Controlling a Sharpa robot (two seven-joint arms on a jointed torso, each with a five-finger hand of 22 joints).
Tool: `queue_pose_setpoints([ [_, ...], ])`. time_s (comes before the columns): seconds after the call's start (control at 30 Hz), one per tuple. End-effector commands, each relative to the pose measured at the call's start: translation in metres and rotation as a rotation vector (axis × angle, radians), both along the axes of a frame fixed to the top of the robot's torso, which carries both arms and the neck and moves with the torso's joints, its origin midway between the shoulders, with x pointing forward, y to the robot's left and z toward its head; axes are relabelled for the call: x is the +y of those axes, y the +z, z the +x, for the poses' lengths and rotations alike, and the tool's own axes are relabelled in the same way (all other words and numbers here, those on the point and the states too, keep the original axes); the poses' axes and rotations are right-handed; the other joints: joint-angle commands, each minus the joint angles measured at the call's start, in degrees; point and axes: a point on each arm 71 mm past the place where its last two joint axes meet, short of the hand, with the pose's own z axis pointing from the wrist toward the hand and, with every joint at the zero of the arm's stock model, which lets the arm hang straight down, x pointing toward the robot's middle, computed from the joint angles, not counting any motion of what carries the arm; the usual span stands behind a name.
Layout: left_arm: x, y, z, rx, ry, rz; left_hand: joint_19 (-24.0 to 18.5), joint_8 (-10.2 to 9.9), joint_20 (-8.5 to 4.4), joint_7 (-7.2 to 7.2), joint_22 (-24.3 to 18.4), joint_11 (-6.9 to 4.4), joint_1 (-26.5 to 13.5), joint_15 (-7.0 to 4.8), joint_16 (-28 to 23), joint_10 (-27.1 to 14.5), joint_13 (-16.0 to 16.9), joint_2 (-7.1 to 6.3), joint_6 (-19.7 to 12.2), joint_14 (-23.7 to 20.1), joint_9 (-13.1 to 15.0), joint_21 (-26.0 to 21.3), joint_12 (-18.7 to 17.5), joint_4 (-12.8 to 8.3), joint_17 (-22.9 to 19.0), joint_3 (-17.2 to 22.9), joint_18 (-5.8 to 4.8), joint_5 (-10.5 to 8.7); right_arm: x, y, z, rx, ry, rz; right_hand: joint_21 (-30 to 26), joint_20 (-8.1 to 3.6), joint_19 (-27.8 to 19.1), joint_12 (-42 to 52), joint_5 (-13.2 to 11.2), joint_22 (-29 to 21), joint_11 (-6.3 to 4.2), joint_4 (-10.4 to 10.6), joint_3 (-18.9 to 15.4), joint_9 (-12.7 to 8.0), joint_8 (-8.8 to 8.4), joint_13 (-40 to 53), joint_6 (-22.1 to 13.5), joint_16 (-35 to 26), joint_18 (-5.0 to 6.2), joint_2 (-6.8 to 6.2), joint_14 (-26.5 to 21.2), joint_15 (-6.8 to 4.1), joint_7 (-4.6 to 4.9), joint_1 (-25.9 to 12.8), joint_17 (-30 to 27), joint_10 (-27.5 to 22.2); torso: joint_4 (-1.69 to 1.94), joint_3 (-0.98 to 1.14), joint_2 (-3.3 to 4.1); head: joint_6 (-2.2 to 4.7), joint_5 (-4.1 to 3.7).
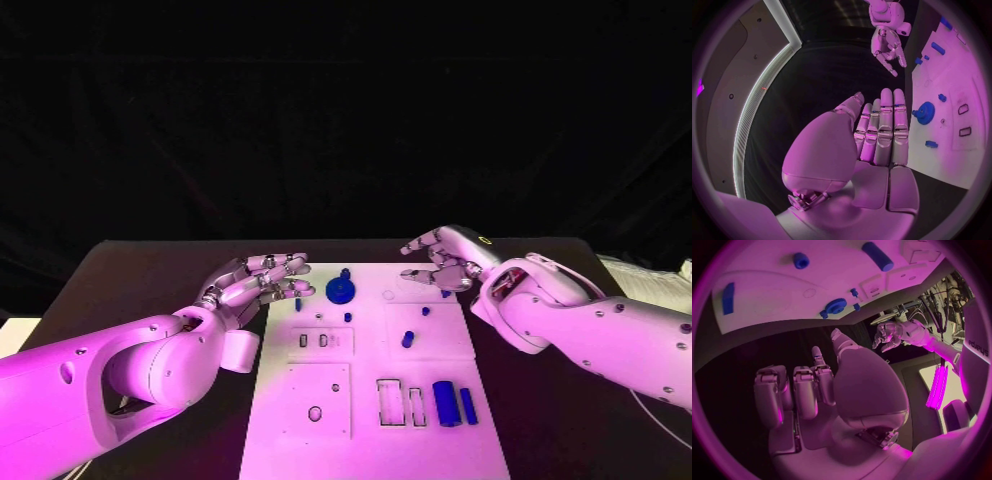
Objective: Assemble the parts on the task board
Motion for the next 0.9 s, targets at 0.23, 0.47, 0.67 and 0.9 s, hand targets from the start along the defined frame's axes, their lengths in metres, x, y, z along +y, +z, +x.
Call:
queue_pose_setpoints([
  [0.23, -0.003, -0.001, 0.003, -0.004, -0.018, -0.018, -0.4, -0.2, -0.09, 0.23, 0.0, 0.01, 0.6, 0.16, -0.2, -0.4, 0.0, 0.16, 0.0, -0.4, 0.0, 0.1, -0.3, 0.1, 0.0, 0.4, 0.03, -0.11, -0.049, -0.010, 0.001, 0.188, -0.005, 0.135, -0.4, 0.33, 4.8, -0.8, 0.0, 12.9, 0.18, -2.3, -0.9, -0.1, -0.13, 11.2, -0.4, 0.1, -0.28, -0.54, 5.9, 0.49, 0.37, 2.1, 14.9, 2.8, -1.25, 0.79, -0.93, 0.45, -0.43],
  [0.47, -0.004, -0.004, 0.003, 0.001, -0.018, -0.018, -0.4, -0.2, -0.09, 0.23, 0.0, 0.01, 0.6, 0.16, -0.2, -0.4, 0.0, 0.16, 0.0, -0.4, 0.0, 0.1, -0.3, 0.1, 0.0, 0.4, 0.03, -0.11, -0.074, -0.022, 0.006, 0.225, -0.060, 0.097, -0.4, 0.34, 4.8, -0.9, 0.5, 12.8, 0.18, -2.7, -1.3, -0.1, -0.10, 11.1, -0.4, 0.1, -0.27, -0.63, 5.9, 0.48, 0.35, 2.3, 14.8, 2.7, -1.22, 0.96, -1.01, 0.11, -0.30],
  [0.67, -0.004, -0.005, 0.003, 0.004, -0.016, -0.017, -0.4, -0.2, -0.09, 0.23, 0.0, 0.01, 0.6, 0.16, -0.2, -0.4, 0.0, 0.16, 0.0, -0.4, 0.0, 0.1, -0.3, 0.1, 0.0, 0.4, 0.03, -0.11, -0.080, -0.033, 0.009, 0.241, -0.081, 0.063, -0.3, 0.34, 4.8, -0.9, 0.6, 12.9, 0.17, -2.7, -1.4, 0.0, -0.06, 11.1, -0.3, 0.2, -0.29, -0.68, 5.9, 0.48, 0.34, 2.3, 14.9, 2.7, -1.17, 0.82, -0.90, -0.07, 0.00],
  [0.9, -0.003, -0.005, 0.003, 0.004, -0.013, -0.016, -0.4, -0.2, -0.09, 0.22, 0.0, 0.00, 0.5, 0.16, -0.2, -0.4, 0.0, 0.15, 0.0, -0.3, 0.0, 0.2, -0.3, 0.1, 0.1, 0.5, 0.02, -0.13, -0.082, -0.044, 0.012, 0.257, -0.106, 0.030, -0.3, 0.33, 4.8, -0.9, 0.6, 12.9, 0.15, -2.8, -1.5, 0.0, -0.01, 11.1, -0.2, 0.2, -0.29, -0.66, 6.0, 0.48, 0.32, 2.2, 14.9, 2.7, -1.08, 0.76, -0.91, -0.45, 0.23],
])
